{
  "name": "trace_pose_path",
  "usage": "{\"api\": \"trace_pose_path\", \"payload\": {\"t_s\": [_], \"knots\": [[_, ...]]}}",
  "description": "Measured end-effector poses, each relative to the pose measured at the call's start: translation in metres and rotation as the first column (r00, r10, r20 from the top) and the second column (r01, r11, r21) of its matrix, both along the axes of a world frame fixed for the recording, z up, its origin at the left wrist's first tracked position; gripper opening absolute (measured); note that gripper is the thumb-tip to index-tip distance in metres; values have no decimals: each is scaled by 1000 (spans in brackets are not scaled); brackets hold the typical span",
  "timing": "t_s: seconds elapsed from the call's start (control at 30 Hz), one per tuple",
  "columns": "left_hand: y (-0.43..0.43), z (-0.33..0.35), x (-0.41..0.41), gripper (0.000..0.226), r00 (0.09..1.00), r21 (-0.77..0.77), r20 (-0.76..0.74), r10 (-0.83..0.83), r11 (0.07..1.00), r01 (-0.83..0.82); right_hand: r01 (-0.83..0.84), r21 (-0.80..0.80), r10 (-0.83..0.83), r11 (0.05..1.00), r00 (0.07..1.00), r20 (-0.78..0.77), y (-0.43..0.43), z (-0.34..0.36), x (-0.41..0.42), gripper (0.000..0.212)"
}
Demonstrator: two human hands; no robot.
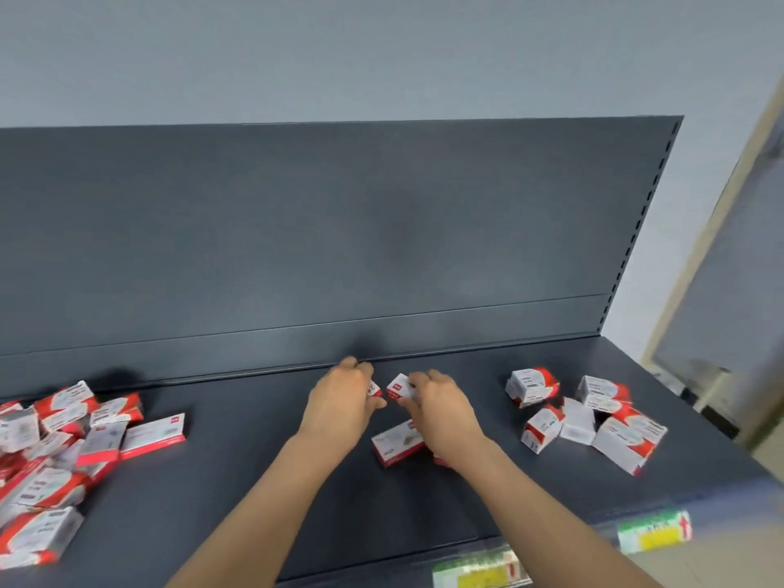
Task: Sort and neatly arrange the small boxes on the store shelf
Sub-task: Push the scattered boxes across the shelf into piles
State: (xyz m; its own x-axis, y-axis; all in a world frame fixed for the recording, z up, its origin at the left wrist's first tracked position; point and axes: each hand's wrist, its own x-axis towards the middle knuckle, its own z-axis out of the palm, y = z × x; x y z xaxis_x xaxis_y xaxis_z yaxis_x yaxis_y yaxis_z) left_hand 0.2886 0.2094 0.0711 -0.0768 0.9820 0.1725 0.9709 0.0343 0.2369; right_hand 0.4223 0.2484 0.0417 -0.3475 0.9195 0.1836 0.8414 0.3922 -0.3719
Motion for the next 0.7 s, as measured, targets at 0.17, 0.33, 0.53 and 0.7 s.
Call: {"api": "trace_pose_path", "payload": {"t_s": [0.17, 0.33, 0.53, 0.7], "knots": [[11, -7, 44, 39, 997, -124, -26, -70, 990, 66, -1, -45, 1, 999, 1000, 13, 2, -5, 45, 40], [16, -18, 58, 39, 995, -177, -38, -93, 980, 85, -13, -61, 15, 998, 999, 37, -6, -15, 61, 39], [6, -44, 50, 50, 994, -263, 39, -103, 958, 110, -49, -123, 63, 991, 992, 112, -22, -33, 66, 45], [-1, -21, 37, 63, 998, -75, 1, -65, 995, 65, -52, 18, 52, 998, 998, 23, -14, -13, 54, 61]]}}
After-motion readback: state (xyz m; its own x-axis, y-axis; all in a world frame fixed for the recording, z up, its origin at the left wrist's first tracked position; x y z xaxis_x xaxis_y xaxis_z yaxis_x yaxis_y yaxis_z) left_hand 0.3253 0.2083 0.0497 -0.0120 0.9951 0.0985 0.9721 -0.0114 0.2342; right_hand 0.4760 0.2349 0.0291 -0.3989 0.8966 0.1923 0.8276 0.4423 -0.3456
